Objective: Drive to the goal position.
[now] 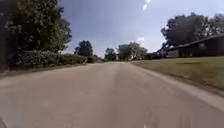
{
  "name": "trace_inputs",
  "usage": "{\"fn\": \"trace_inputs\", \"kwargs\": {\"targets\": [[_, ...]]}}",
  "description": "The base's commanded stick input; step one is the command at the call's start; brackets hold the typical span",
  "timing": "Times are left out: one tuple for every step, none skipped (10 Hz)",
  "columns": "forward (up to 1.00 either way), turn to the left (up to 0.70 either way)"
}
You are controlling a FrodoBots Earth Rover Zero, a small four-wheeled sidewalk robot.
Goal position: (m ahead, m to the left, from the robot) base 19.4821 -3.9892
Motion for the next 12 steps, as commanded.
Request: {"fn": "trace_inputs", "kwargs": {"targets": [[0.7,-0.25],[0.7,-0.35],[0.7,-0.35],[0.7,-0.32],[0.7,-0.14],[0.7,0.0],[0.7,0.0],[0.7,0.0],[0.7,0.0],[0.7,0.0],[0.7,0.0],[0.7,0.0]]}}
